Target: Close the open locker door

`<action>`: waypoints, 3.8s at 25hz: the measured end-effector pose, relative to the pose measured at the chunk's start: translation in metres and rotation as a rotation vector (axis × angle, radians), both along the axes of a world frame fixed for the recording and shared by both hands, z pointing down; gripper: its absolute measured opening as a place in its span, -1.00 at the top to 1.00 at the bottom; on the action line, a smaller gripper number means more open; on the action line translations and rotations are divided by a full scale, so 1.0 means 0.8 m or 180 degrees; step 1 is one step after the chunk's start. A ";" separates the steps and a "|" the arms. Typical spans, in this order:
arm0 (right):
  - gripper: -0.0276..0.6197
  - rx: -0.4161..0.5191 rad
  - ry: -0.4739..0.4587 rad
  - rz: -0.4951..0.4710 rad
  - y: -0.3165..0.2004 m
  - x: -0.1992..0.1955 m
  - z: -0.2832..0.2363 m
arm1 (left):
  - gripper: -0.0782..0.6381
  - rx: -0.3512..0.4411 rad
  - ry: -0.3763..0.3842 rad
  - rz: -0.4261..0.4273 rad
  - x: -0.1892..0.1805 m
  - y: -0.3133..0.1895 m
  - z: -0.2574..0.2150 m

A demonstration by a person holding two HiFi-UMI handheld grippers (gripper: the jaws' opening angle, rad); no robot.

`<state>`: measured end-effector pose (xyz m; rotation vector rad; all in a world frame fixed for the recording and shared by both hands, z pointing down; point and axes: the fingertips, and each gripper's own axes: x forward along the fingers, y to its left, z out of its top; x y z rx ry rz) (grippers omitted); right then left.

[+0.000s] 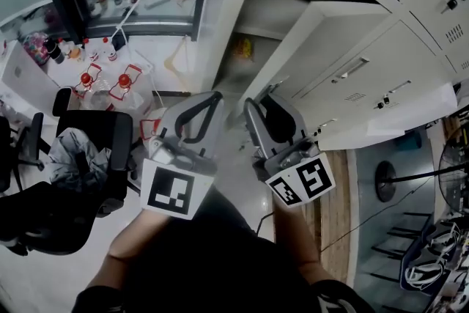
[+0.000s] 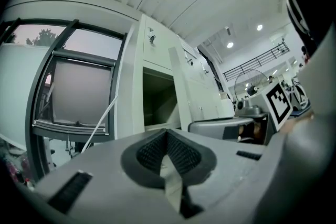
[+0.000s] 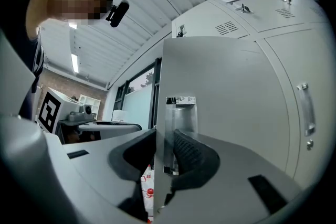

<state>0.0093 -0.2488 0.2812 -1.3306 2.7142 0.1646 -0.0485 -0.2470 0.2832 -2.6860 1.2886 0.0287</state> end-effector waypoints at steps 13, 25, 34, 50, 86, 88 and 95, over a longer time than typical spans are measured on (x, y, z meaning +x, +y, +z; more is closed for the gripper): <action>0.58 -0.0002 0.0005 0.0042 -0.036 -0.015 0.000 | 0.79 -0.0023 0.0002 -0.0086 -0.013 -0.029 0.001; 0.60 -0.0021 0.0007 0.0080 -0.063 -0.023 0.000 | 0.79 -0.0044 -0.0002 -0.0086 -0.021 -0.052 0.004; 0.62 -0.0022 0.0014 0.0119 -0.082 -0.028 0.000 | 0.79 -0.0050 0.0013 -0.0123 -0.032 -0.066 0.006; 0.64 -0.0030 0.0034 0.0126 -0.105 -0.031 -0.001 | 0.79 -0.0065 0.0034 -0.0114 -0.031 -0.089 0.007; 0.70 -0.0099 0.0165 0.0396 -0.141 -0.033 -0.001 | 0.79 -0.0084 0.0087 -0.0201 -0.033 -0.111 0.001; 0.70 -0.0119 0.0171 0.0460 -0.142 -0.032 -0.001 | 0.79 -0.0089 0.0071 -0.0239 -0.036 -0.106 0.001; 0.70 -0.0195 0.0194 0.0698 -0.137 -0.028 -0.003 | 0.79 -0.0025 0.0043 -0.0388 -0.051 -0.078 -0.004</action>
